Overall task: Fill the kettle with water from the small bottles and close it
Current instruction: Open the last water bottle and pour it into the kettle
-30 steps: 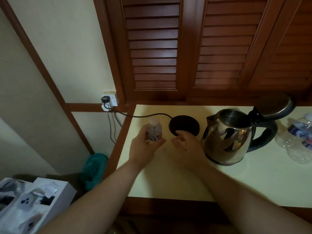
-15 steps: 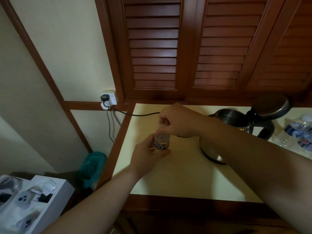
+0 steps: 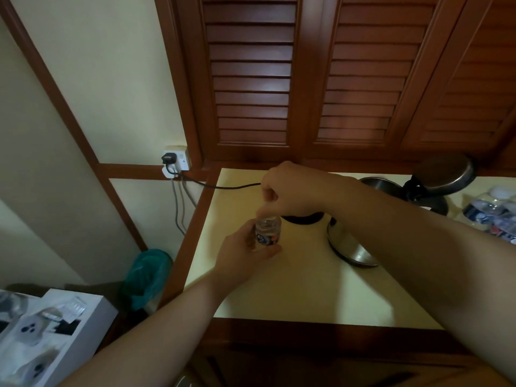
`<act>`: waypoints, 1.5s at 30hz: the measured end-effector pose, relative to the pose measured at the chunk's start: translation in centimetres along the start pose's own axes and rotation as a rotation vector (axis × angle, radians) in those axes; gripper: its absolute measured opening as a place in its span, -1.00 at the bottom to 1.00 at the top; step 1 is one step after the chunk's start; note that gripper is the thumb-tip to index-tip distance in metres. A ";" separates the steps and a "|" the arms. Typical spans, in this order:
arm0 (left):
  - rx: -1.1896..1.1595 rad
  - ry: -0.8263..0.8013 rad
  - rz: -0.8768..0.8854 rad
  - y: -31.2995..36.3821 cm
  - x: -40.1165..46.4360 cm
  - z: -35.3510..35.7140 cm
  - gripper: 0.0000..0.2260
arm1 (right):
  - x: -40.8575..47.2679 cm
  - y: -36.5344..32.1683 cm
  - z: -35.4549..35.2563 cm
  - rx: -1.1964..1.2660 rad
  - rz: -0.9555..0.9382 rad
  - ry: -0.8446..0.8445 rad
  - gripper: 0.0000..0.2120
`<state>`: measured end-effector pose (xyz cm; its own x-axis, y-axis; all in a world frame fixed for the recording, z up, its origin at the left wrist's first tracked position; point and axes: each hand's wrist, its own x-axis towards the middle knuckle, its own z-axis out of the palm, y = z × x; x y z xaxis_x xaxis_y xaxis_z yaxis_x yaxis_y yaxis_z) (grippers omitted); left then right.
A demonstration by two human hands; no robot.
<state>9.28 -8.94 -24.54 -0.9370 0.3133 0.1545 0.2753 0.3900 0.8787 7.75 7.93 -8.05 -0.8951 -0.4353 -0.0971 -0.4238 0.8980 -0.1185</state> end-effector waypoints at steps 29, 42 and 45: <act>-0.043 -0.057 0.039 -0.2 0.2 -0.3 -0.52 | -2.7 2.5 4.0 0.251 0.155 0.363 -0.89; -0.061 -0.041 0.063 0.1 1.5 -0.3 -0.59 | -9.9 3.2 18.0 0.187 0.261 0.373 -0.54; -0.038 -0.047 0.089 0.6 2.0 0.3 -0.57 | -13.1 4.4 18.7 0.226 0.283 0.404 -0.58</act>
<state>7.63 -7.86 -23.86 -0.8979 0.3857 0.2122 0.3478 0.3261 0.8790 20.19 16.37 -25.74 -0.9709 -0.0784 0.2265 -0.1577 0.9207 -0.3570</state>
